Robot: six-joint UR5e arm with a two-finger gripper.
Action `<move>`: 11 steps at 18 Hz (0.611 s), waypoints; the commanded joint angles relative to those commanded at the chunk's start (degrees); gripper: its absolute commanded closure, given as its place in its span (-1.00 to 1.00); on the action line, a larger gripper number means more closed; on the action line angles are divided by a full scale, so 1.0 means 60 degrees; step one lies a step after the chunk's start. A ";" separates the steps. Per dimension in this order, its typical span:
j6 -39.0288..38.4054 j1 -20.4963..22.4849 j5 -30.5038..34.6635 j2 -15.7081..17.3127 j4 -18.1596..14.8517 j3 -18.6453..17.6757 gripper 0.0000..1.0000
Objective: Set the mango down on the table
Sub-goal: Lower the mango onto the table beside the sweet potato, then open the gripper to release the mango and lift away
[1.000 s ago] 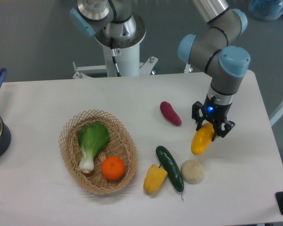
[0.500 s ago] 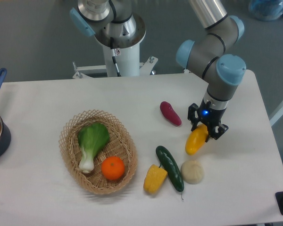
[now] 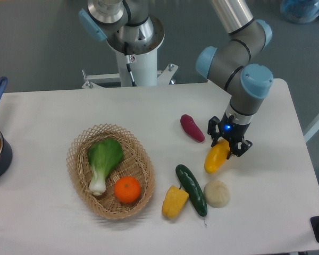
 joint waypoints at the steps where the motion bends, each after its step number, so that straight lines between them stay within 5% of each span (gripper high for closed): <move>1: 0.0000 0.0000 0.0000 0.0000 0.0000 0.0000 0.08; 6: 0.0015 0.0000 -0.0015 0.0000 0.0000 0.0014 -0.08; 7: 0.0015 0.0015 -0.0015 0.0000 0.0000 0.0014 -0.22; 9: 0.0073 0.0015 -0.0015 0.0015 0.0015 0.0058 -0.92; 11: 0.0000 0.0015 -0.0015 0.0029 0.0015 0.0015 -1.00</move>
